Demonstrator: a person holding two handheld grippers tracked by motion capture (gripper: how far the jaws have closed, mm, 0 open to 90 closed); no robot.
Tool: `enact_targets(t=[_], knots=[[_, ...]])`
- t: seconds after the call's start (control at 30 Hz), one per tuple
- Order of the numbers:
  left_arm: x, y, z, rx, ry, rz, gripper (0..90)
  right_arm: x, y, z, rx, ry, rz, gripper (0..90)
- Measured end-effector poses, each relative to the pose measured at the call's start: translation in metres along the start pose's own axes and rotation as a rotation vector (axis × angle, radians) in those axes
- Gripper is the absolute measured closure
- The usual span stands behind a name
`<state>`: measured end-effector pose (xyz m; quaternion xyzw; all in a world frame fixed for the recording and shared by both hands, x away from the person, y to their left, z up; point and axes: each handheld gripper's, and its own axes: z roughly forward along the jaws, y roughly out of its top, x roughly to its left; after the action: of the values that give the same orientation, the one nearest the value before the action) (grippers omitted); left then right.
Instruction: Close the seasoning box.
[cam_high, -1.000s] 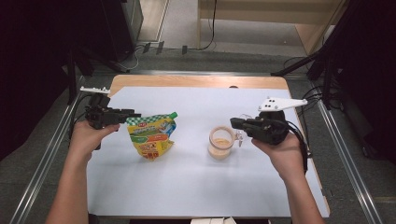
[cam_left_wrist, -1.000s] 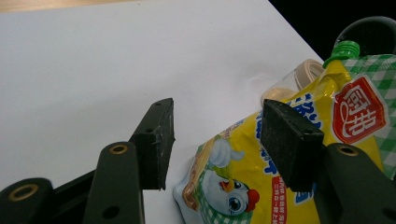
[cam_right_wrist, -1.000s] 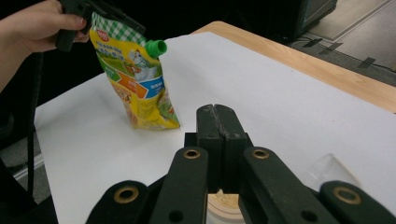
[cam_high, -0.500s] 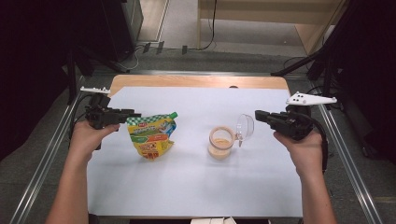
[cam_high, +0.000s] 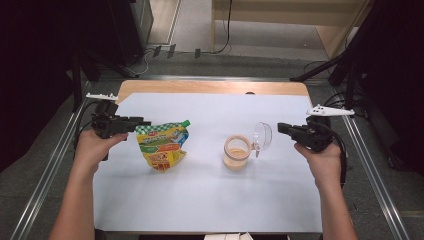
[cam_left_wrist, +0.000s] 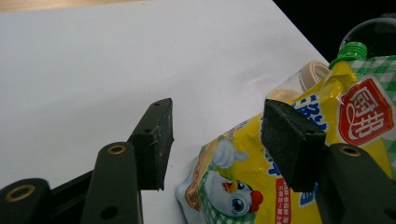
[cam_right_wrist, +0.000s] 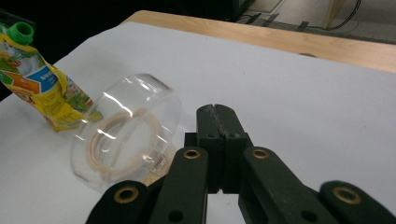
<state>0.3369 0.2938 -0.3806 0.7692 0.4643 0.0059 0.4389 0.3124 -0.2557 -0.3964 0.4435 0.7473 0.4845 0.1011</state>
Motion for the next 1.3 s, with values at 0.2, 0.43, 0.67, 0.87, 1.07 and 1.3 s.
enact_targets(t=[0.2, 0.43, 0.67, 0.87, 1.07, 1.3], knots=[[-0.001, 0.0, 0.001, 0.005, -0.001, 0.003, 44.6, -0.002, -0.009, 0.014, 0.015, 0.014, 0.025, 90.0], [-0.002, 0.0, 0.002, 0.0, 0.007, 0.009, 44.5, 0.003, -0.015, 0.03, 0.032, 0.03, 0.019, 90.0], [-0.001, 0.0, 0.003, 0.006, 0.008, 0.006, 44.4, 0.011, -0.016, 0.041, 0.056, 0.043, -0.006, 89.9], [-0.001, 0.0, 0.003, 0.0, 0.015, 0.006, 44.4, 0.017, -0.016, 0.045, 0.057, 0.067, -0.013, 89.9], [-0.001, 0.0, 0.004, -0.001, 0.018, 0.002, 44.4, 0.03, -0.013, 0.048, 0.05, 0.098, -0.039, 89.8], [0.0, -0.001, 0.004, 0.001, 0.014, 0.003, 44.4, 0.04, -0.012, 0.051, 0.053, 0.116, -0.077, 85.6]])
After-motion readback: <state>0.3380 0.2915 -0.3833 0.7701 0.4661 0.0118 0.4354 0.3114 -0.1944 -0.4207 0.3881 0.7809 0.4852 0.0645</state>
